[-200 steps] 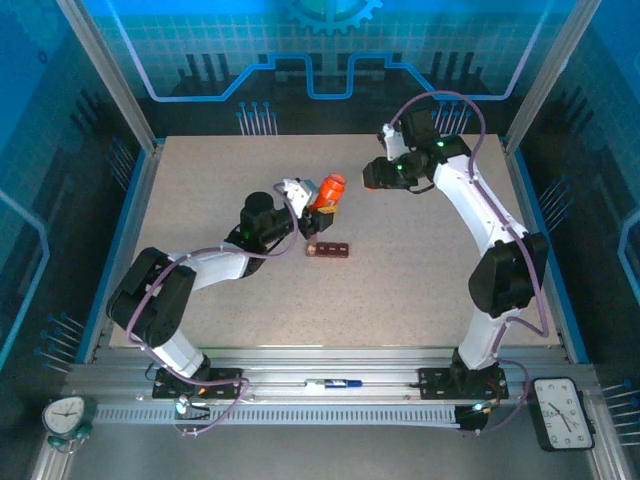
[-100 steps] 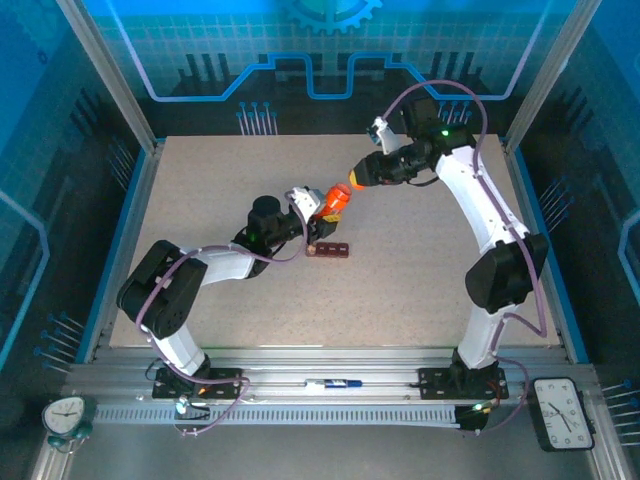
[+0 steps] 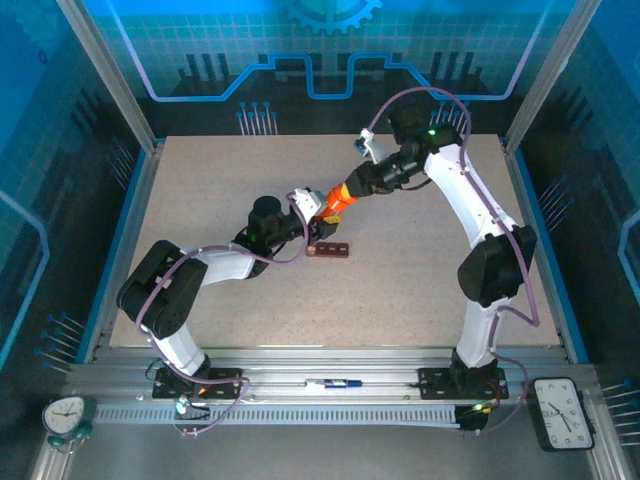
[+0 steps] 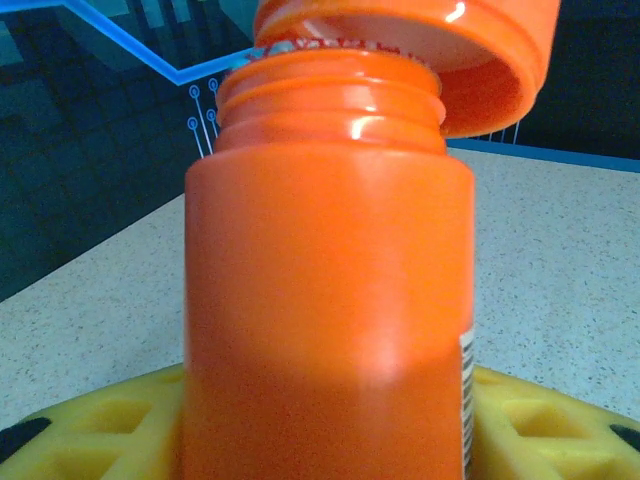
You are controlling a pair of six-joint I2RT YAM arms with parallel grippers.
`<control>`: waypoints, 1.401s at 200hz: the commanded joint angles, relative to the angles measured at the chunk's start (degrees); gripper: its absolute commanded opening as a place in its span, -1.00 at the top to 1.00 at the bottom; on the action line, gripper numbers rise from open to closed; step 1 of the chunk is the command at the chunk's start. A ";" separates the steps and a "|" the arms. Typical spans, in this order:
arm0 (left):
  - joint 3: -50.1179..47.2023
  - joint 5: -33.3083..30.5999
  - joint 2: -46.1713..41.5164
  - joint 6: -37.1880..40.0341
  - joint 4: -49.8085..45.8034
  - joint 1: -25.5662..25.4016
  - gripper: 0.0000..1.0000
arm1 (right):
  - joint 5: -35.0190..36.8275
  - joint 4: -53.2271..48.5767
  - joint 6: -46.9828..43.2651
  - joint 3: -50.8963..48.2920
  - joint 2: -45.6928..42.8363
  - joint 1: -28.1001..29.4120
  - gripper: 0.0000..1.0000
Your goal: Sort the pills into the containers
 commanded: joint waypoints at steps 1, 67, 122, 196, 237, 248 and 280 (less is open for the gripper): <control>1.13 1.92 -0.83 2.08 0.57 -0.78 0.55 | -1.99 -1.70 -1.01 1.96 1.33 0.68 0.08; 1.64 2.67 -2.12 3.23 -0.80 -1.27 0.55 | -2.33 -3.40 -2.41 3.80 4.33 0.24 0.08; 2.17 3.16 -2.59 4.50 -2.73 -1.36 0.56 | -4.30 -8.65 -5.93 8.16 7.92 -0.48 0.09; 3.24 5.07 -2.68 5.67 -5.40 -1.42 0.57 | -4.27 -16.88 -10.50 15.81 14.62 -0.35 0.06; 2.82 4.69 -2.48 2.68 -2.08 -1.43 0.57 | -6.58 -9.41 -5.44 7.67 11.24 -0.16 0.11; 2.89 4.52 -2.55 2.19 -1.64 -1.38 0.57 | -7.98 -6.04 -3.03 4.42 9.77 -0.15 0.13; 3.26 4.49 -2.99 2.11 -1.87 -1.44 0.57 | -9.70 -0.50 4.18 -0.92 7.84 0.02 0.17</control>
